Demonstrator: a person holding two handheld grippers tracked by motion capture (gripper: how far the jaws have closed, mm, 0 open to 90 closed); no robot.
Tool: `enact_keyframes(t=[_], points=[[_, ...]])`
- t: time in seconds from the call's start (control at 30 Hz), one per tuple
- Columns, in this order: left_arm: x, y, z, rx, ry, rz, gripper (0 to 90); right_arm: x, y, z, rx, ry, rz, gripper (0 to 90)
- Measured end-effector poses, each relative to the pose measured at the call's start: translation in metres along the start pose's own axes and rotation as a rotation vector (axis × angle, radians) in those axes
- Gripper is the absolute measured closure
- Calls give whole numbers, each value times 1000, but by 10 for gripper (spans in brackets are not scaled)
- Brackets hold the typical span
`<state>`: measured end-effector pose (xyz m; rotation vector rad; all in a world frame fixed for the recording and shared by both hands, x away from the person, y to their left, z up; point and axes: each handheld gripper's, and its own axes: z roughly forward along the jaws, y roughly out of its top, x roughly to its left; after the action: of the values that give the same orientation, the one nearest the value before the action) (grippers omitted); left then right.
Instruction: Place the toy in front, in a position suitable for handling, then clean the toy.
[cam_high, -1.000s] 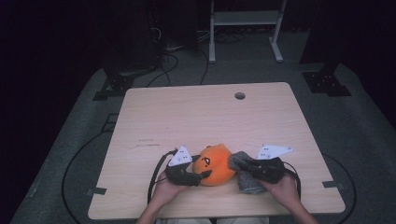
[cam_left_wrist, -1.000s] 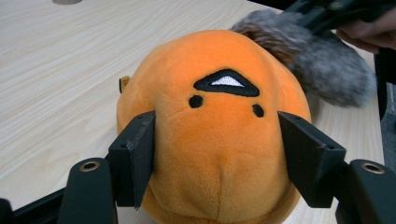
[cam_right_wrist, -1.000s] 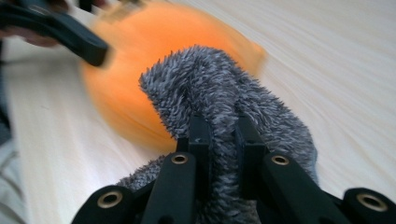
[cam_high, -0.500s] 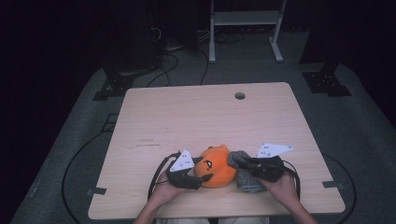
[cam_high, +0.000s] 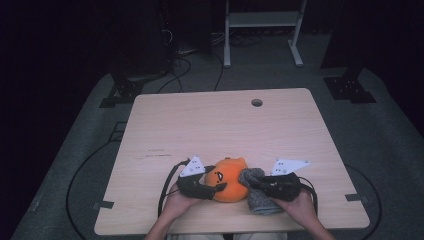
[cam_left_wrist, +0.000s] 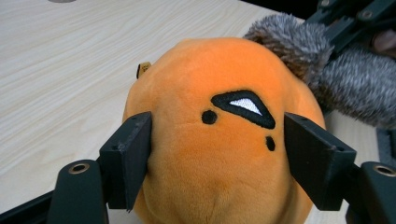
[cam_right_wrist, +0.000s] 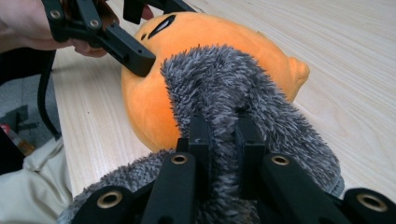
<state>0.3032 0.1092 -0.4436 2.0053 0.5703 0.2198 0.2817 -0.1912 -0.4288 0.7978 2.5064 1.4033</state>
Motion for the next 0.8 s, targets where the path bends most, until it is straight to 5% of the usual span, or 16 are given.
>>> enact_keyframes(t=[0.23,0.3,0.43,0.67,0.73,0.8], points=[[2,-2,-1,4,-14,9,298,3,7,-3,-47,-10,-27,796],[-1,-1,0,13,-17,54,308,4,12,-3,-78,-16,-34,795],[-3,-1,0,21,-16,78,320,5,13,4,-48,-31,-52,795],[-1,-2,-1,24,-36,98,345,-11,1,1,-15,-49,20,795],[-1,-2,-1,24,-38,89,342,-12,0,1,-13,-47,23,796],[1,3,-2,17,-42,0,259,-11,-1,1,-12,-47,27,796]])
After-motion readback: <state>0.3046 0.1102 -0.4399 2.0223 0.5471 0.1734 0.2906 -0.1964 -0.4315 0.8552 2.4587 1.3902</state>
